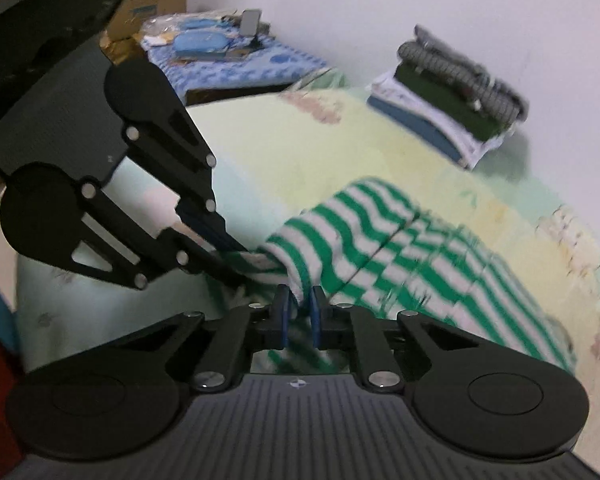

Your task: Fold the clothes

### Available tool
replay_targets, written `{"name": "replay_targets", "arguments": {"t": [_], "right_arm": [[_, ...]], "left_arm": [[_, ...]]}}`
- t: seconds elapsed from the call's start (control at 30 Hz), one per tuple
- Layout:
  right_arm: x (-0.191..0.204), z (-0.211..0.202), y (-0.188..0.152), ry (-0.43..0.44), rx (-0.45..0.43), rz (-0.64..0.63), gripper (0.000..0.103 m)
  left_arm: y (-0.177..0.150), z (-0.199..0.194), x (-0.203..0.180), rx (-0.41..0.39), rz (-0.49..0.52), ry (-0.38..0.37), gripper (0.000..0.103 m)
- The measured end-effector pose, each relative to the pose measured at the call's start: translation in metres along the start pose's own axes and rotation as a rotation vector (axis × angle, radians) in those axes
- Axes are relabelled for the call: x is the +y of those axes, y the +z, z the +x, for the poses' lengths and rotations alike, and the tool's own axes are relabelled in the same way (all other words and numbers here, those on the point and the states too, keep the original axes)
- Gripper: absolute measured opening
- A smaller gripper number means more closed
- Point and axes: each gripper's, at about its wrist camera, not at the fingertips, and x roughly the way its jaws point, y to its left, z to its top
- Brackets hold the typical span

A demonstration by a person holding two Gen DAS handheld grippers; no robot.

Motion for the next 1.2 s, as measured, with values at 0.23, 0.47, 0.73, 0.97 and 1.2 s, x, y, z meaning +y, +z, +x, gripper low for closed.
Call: {"name": "replay_targets", "arguments": {"t": [0.23,0.47,0.73,0.97,1.2], "right_arm": [[0.010,-0.020,-0.003,-0.010,-0.067,0.066,0.012],[-0.046,-0.071,-0.036,-0.379,-0.065,0.406,0.021],[-0.040,-0.050,-0.073,-0.364,0.031,0.622,0.021],[-0.079,-0.091,-0.055,-0.390,-0.064,0.629,0.021],[-0.132,-0.054,-0.039,-0.480,-0.167,0.625,0.025]], "left_arm": [[-0.007,0.004,0.010,0.025,-0.012,0.009,0.007],[-0.005,0.004,0.013,0.020,-0.032,-0.018,0.006],[-0.008,0.002,0.016,0.027,-0.006,-0.063,0.007],[0.008,-0.042,0.054,-0.016,-0.086,-0.121,0.020],[0.067,-0.014,0.082,-0.182,-0.218,0.001,0.039]]}}
